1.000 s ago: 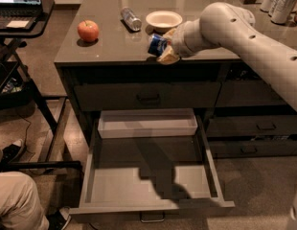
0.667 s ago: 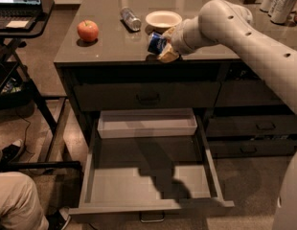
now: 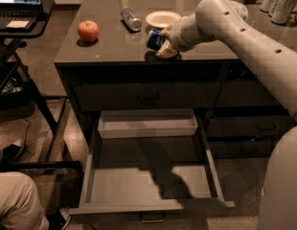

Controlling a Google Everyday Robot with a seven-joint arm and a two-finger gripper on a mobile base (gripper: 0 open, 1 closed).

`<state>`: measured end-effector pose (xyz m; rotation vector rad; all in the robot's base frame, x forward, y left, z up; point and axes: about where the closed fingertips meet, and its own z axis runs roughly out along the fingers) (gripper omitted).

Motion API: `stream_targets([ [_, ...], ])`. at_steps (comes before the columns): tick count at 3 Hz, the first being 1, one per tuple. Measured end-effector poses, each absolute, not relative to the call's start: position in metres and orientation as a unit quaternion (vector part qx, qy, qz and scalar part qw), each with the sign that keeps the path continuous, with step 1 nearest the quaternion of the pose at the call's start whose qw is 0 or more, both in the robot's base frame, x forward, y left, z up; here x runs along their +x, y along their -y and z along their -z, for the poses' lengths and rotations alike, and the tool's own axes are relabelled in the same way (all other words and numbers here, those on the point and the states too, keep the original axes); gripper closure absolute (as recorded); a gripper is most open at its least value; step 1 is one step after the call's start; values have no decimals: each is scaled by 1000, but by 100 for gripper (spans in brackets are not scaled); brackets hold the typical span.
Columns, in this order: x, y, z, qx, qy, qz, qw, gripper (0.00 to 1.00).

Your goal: Pick pepsi can from middle drawer and place on counter

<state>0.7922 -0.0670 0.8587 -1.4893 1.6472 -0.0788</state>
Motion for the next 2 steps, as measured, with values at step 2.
stream_targets([
  [2, 826, 37, -866, -621, -654, 12, 431, 100],
])
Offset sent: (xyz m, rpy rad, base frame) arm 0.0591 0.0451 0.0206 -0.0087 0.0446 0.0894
